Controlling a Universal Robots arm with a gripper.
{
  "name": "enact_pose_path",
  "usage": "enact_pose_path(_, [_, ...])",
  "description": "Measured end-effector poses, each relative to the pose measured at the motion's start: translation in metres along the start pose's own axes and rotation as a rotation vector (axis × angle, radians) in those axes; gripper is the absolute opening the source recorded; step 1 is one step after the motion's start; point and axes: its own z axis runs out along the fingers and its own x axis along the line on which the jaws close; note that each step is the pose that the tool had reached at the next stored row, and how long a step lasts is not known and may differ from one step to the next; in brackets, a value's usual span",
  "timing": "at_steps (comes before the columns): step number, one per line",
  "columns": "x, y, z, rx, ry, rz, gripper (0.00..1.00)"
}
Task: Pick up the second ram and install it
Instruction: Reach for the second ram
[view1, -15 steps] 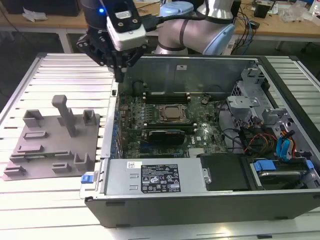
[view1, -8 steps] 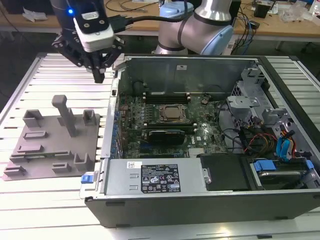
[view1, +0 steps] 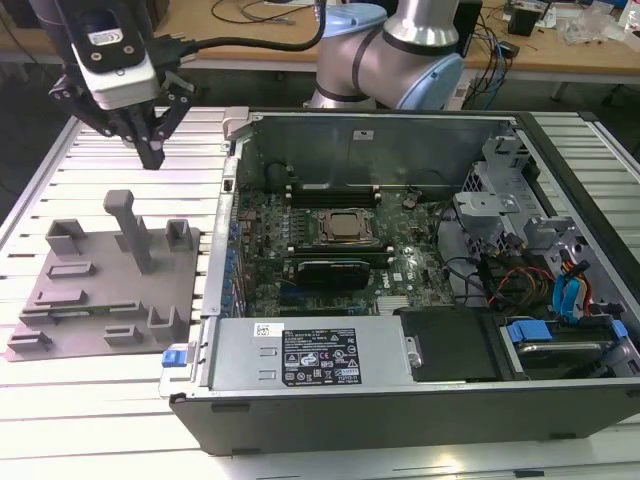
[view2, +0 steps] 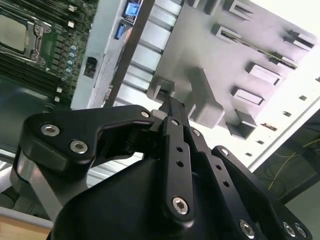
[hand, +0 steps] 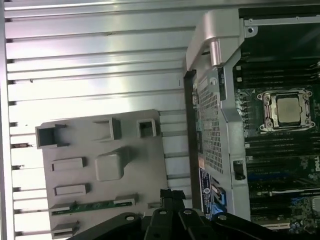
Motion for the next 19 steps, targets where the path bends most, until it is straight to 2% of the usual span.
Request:
enact_pose_path(6, [0.0198,-0.0016,0.0037,0.0,0.0,0.0,0.08])
enact_pose_path(9, [0.0274,-0.0023,0.0058,0.0001,0.0001,0.0,0.08])
enact_pose_path(10, [0.0321,-0.0027,0.0072,0.0,0.0,0.0,0.08])
enact_pose_path(15, [0.0705,-0.009,0.0106,0.0,-0.0001,0.0,0.08])
enact_pose_path(16, [0.0851,-0.0102,0.0108,0.0001,0.0,0.0,0.08])
enact_pose_path(17, [0.0932,-0.0108,0.0109,0.0,0.0,0.0,0.08])
enact_pose_path(19, [0.1027,-0.0114,0.011,0.0001,0.0001,0.0,0.08])
